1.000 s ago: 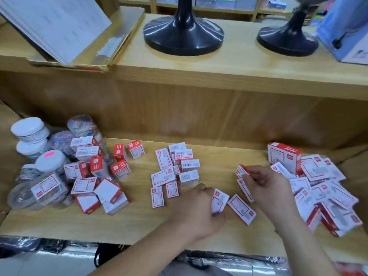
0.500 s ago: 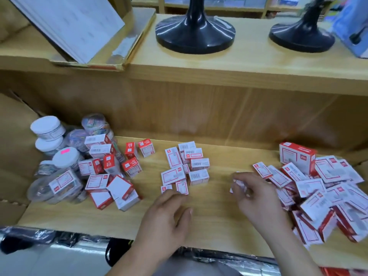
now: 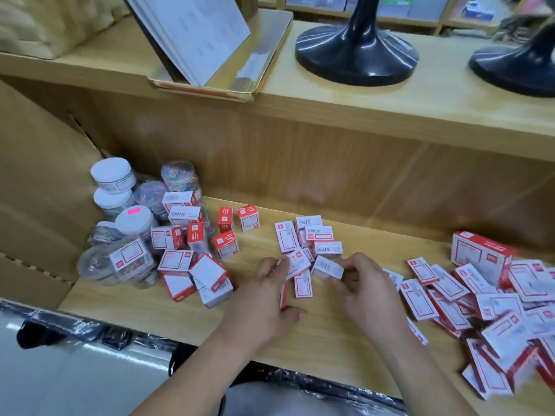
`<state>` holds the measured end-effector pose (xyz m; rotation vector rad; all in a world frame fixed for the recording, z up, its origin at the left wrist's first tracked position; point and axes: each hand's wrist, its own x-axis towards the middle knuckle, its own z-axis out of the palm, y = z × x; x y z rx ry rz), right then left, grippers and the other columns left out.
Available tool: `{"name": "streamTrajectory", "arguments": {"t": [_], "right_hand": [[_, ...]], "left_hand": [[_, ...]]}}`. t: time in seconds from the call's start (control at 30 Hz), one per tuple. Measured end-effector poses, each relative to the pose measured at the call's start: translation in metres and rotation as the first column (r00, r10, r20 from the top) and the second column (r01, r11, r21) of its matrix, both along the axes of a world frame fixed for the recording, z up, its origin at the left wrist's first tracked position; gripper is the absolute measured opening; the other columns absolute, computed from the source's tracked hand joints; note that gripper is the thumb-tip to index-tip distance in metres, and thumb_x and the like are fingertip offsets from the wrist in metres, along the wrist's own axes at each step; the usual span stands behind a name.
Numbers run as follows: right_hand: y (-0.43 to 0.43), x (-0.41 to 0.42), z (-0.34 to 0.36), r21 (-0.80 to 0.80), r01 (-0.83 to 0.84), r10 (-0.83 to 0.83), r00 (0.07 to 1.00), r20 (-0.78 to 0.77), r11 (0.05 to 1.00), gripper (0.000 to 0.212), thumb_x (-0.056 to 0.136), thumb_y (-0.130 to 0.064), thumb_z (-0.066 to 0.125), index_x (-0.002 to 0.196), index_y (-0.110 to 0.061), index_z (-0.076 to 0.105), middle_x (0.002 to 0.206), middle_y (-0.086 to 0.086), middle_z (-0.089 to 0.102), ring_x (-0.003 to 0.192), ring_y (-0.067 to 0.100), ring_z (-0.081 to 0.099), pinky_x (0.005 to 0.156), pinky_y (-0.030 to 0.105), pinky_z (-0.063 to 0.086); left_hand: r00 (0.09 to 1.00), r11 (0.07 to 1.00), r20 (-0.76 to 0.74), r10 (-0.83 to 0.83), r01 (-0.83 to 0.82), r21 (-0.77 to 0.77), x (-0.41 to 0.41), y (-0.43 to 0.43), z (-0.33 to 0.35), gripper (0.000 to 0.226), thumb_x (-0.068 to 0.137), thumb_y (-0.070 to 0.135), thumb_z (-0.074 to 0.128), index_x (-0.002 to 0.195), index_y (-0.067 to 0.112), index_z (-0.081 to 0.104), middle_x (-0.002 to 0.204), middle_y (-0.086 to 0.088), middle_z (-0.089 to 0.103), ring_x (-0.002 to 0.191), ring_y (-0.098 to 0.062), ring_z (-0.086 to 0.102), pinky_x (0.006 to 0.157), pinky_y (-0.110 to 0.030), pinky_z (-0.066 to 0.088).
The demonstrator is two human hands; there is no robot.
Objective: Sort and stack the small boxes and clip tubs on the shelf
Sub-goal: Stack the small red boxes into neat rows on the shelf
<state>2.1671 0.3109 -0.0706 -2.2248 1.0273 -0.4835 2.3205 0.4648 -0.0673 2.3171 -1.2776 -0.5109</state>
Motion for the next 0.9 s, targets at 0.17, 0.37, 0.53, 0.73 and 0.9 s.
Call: {"name": "streamTrajectory", "arguments": {"t": [0.17, 0.37, 0.53, 0.73, 0.9], "right_hand": [[0.006, -0.005, 0.008, -0.261, 0.084, -0.099, 0.994, -0.044, 0.962, 0.033, 0.08, -0.026, 0.077, 0.109, -0.026, 0.061, 0.105, -0.005, 0.057, 0.097, 0.027, 0.062, 0.066, 0.04, 0.053], [0.051, 0.011, 0.003, -0.249, -0.179, 0.141, 0.976, -0.164, 0.952, 0.033, 0.086, -0.044, 0.066, 0.116, -0.032, 0.066, 0.11, -0.012, 0.056, 0.106, 0.014, 0.059, 0.076, 0.032, 0.054], [0.052, 0.007, -0.014, -0.234, -0.187, 0.143, 0.971, -0.192, 0.954, 0.031, 0.082, -0.039, 0.071, 0.11, -0.027, 0.073, 0.108, -0.004, 0.057, 0.103, 0.022, 0.059, 0.08, 0.036, 0.056], [0.043, -0.008, -0.012, -0.197, -0.141, 0.097, 0.971, -0.219, 0.97, 0.025, 0.074, -0.027, 0.076, 0.099, -0.029, 0.078, 0.095, -0.005, 0.061, 0.094, 0.024, 0.063, 0.08, 0.033, 0.055], [0.046, -0.022, -0.016, -0.176, -0.051, 0.018, 0.983, -0.184, 0.983, 0.028, 0.069, -0.028, 0.075, 0.096, -0.03, 0.079, 0.091, -0.007, 0.062, 0.089, 0.025, 0.066, 0.076, 0.035, 0.058]], "left_hand": [[0.999, 1.0, -0.03, -0.024, 0.024, 0.0, 0.0, 0.015, -0.007, 0.1, 0.074, 0.06, 0.075, 0.157, 0.033, 0.027, 0.151, 0.022, 0.026, 0.129, -0.006, 0.049, 0.098, -0.026, 0.048], [0.994, 0.963, -0.092, 0.058, -0.08, -0.256, -0.01, 0.031, -0.016, 0.064, 0.074, 0.045, 0.074, 0.135, 0.033, 0.06, 0.105, 0.021, 0.052, 0.089, -0.004, 0.062, 0.076, -0.03, 0.055], [0.993, 0.913, -0.054, 0.104, -0.116, -0.391, -0.018, 0.039, -0.001, 0.044, 0.081, 0.03, 0.068, 0.125, 0.028, 0.066, 0.102, 0.013, 0.057, 0.096, -0.009, 0.062, 0.079, -0.032, 0.054], [0.99, 0.948, 0.097, 0.099, -0.065, -0.31, 0.001, -0.011, 0.0, 0.036, 0.087, 0.033, 0.066, 0.12, 0.02, 0.06, 0.108, 0.001, 0.056, 0.103, -0.023, 0.058, 0.079, -0.039, 0.054], [0.982, 0.978, 0.151, 0.11, -0.08, -0.193, 0.002, -0.026, -0.011, 0.04, 0.084, 0.052, 0.054, 0.11, 0.022, 0.057, 0.105, 0.002, 0.057, 0.102, -0.024, 0.057, 0.067, -0.041, 0.055]]}}
